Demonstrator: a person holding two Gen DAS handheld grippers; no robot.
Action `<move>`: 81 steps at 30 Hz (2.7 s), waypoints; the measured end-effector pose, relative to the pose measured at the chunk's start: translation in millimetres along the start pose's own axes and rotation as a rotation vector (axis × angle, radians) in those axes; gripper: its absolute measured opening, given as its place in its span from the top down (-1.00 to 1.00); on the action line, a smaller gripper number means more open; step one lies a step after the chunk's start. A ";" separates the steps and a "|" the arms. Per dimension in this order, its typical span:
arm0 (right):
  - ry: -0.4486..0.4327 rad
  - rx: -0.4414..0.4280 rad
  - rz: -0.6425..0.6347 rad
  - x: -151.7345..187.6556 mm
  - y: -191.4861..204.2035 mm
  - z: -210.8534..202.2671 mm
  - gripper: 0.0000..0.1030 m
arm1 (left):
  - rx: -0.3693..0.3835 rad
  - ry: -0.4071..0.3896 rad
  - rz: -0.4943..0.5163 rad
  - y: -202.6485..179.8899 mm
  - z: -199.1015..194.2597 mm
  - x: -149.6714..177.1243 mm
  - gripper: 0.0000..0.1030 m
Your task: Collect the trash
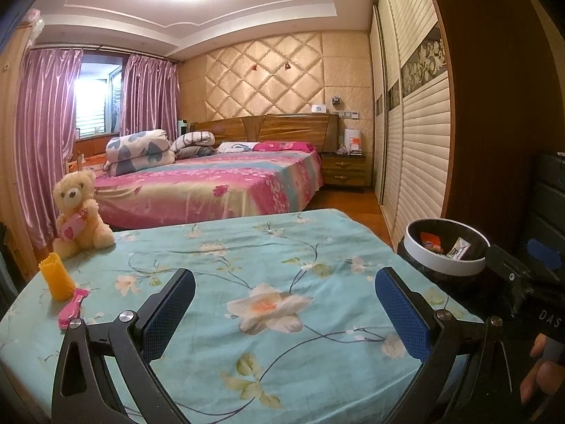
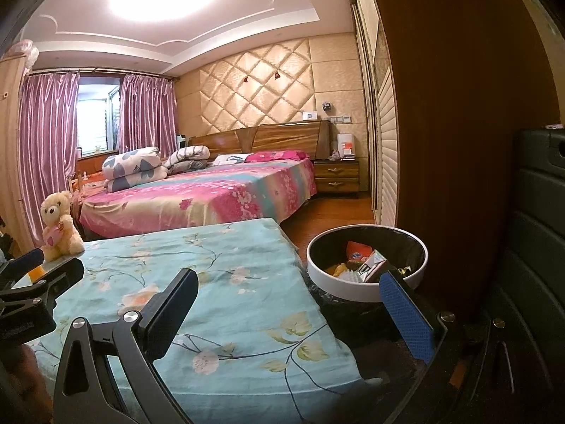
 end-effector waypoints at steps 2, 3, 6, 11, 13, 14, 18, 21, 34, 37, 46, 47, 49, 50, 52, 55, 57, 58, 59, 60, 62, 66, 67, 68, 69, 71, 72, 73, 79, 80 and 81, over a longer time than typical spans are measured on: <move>0.002 0.000 0.002 -0.2 0.5 -0.9 -1.00 | 0.003 0.002 0.004 -0.3 0.2 0.2 -0.99; 0.000 0.000 0.001 -0.2 0.5 -0.4 -1.00 | 0.003 0.001 0.005 -0.4 0.0 0.0 -0.99; -0.002 -0.002 0.001 -0.5 0.9 -0.8 -1.00 | 0.006 -0.001 0.006 0.0 -0.4 0.1 -0.99; -0.003 -0.005 0.004 0.4 2.4 -2.2 -1.00 | 0.010 0.001 0.006 0.2 -0.5 0.4 -0.99; -0.002 -0.006 0.003 0.6 2.3 -2.1 -1.00 | 0.011 0.001 0.006 0.0 -0.9 0.1 -0.99; -0.002 -0.006 0.003 0.8 2.5 -2.3 -1.00 | 0.011 0.002 0.006 -0.3 -0.9 0.6 -0.99; 0.001 -0.010 0.006 1.1 2.7 -3.1 -1.00 | 0.009 -0.004 0.006 -0.4 -1.7 -0.3 -0.99; 0.002 -0.011 0.006 1.3 3.0 -3.7 -1.00 | 0.014 0.001 0.002 -1.1 -1.4 0.1 -0.99; 0.005 -0.022 0.005 0.6 5.6 -4.5 -1.00 | 0.022 0.007 0.000 -2.2 -1.4 0.4 -0.99; 0.009 -0.024 0.006 0.5 6.0 -4.2 -1.00 | 0.022 0.008 0.003 -2.6 -1.5 0.4 -0.99; 0.010 -0.024 0.006 0.4 5.9 -3.9 -1.00 | 0.024 0.012 -0.004 -1.5 -1.3 -0.2 -0.99; 0.010 -0.025 0.005 0.2 6.1 -3.9 -1.00 | 0.024 0.012 -0.004 -1.3 -1.1 0.0 -0.99; 0.010 -0.026 0.004 0.3 6.8 -4.3 -1.00 | 0.026 0.012 -0.005 -1.3 -0.9 -0.1 -0.99; 0.010 -0.027 0.003 0.2 7.5 -4.6 -1.00 | 0.027 0.013 -0.005 -1.3 -0.9 -0.3 -0.99; 0.010 -0.028 0.003 -0.1 8.2 -4.8 -1.00 | 0.026 0.013 -0.005 -1.7 -0.1 -0.3 -0.99; 0.013 -0.027 0.002 -0.1 8.8 -4.5 -1.00 | 0.027 0.015 -0.007 -1.7 0.5 0.0 -0.99; 0.015 -0.030 0.002 0.2 10.0 -5.1 -1.00 | 0.028 0.016 -0.007 -1.1 1.0 0.1 -0.99; 0.017 -0.030 0.002 0.1 10.6 -5.3 -1.00 | 0.029 0.017 -0.007 -0.8 1.4 0.2 -0.99; 0.017 -0.031 0.001 0.0 11.2 -5.7 -1.00 | 0.029 0.018 -0.008 -0.5 1.8 0.1 -0.99; 0.017 -0.031 0.002 0.0 11.0 -5.6 -1.00 | 0.030 0.018 -0.009 0.0 2.1 0.1 -0.99; 0.017 -0.031 0.002 -0.1 11.0 -5.5 -1.00 | 0.031 0.020 -0.009 0.4 2.7 0.2 -0.99; 0.018 -0.032 0.001 -0.1 11.4 -5.5 -1.00 | 0.031 0.020 -0.008 0.0 2.8 0.2 -0.99; 0.018 -0.034 0.000 0.0 12.0 -5.8 -1.00 | 0.030 0.020 -0.008 0.0 3.1 0.4 -0.99; 0.018 -0.035 0.000 -0.2 12.4 -6.0 -1.00 | 0.029 0.020 -0.008 0.3 3.0 0.5 -0.99; 0.019 -0.034 0.000 -0.5 12.2 -5.4 -1.00 | 0.031 0.020 -0.008 0.2 3.0 0.4 -0.99; 0.018 -0.034 0.000 -0.4 12.2 -5.5 -1.00 | 0.030 0.020 -0.008 0.2 3.1 0.3 -0.99; 0.019 -0.034 0.000 -0.5 12.2 -5.4 -1.00 | 0.030 0.021 -0.009 0.3 3.1 0.4 -0.99; 0.019 -0.033 0.000 -0.4 12.2 -5.5 -1.00 | 0.032 0.021 -0.011 0.6 3.3 0.5 -0.99; 0.021 -0.035 0.001 -0.3 12.3 -5.4 -1.00 | 0.032 0.028 -0.014 1.7 4.7 2.1 -0.99; 0.022 -0.036 0.001 -0.1 13.2 -5.7 -1.00 | 0.032 0.030 -0.016 2.1 4.8 2.4 -0.99; 0.023 -0.036 0.000 0.1 14.1 -5.9 -1.00 | 0.033 0.032 -0.016 2.2 6.1 2.1 -0.99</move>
Point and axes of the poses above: each gripper's, at about its wrist camera, not at the fingertips, and z roughly the way its jaws point, y to its left, x to its underside, the point moved 4 cm from there along z, roughly the way its jaws point, and after that the axes turned 3 degrees about x, right-handed, at the moved point
